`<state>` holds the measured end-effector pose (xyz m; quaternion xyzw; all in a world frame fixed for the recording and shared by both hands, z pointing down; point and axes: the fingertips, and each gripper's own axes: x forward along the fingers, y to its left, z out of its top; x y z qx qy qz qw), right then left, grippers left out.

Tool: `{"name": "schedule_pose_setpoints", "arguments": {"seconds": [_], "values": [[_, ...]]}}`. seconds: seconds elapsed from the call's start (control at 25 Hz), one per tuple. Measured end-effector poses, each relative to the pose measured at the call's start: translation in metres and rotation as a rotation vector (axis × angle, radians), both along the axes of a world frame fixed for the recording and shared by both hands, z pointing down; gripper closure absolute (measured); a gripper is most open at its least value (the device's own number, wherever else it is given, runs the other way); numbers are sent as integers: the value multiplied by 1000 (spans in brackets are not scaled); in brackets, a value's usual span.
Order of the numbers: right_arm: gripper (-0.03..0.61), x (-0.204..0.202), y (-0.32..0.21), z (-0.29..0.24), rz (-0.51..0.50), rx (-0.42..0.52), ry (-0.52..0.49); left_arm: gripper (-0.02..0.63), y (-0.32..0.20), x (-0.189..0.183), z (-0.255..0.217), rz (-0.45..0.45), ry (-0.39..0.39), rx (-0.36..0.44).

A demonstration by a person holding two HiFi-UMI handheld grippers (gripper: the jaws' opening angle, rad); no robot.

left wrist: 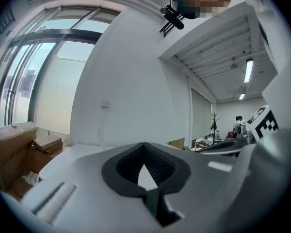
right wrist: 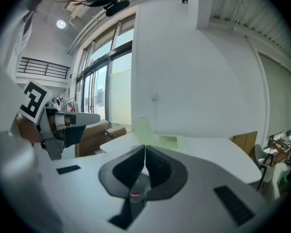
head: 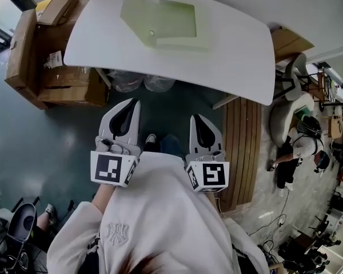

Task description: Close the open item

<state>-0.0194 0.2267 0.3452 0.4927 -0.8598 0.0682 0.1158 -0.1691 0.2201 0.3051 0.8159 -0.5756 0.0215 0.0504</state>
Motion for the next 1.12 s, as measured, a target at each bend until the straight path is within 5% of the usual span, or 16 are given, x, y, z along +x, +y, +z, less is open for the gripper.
{"name": "schedule_pose_setpoints", "arguments": {"seconds": [1.12], "values": [[568,32,-170,-1,-194,0,-17,606,-139,10,-9,-213,27,-12]]}}
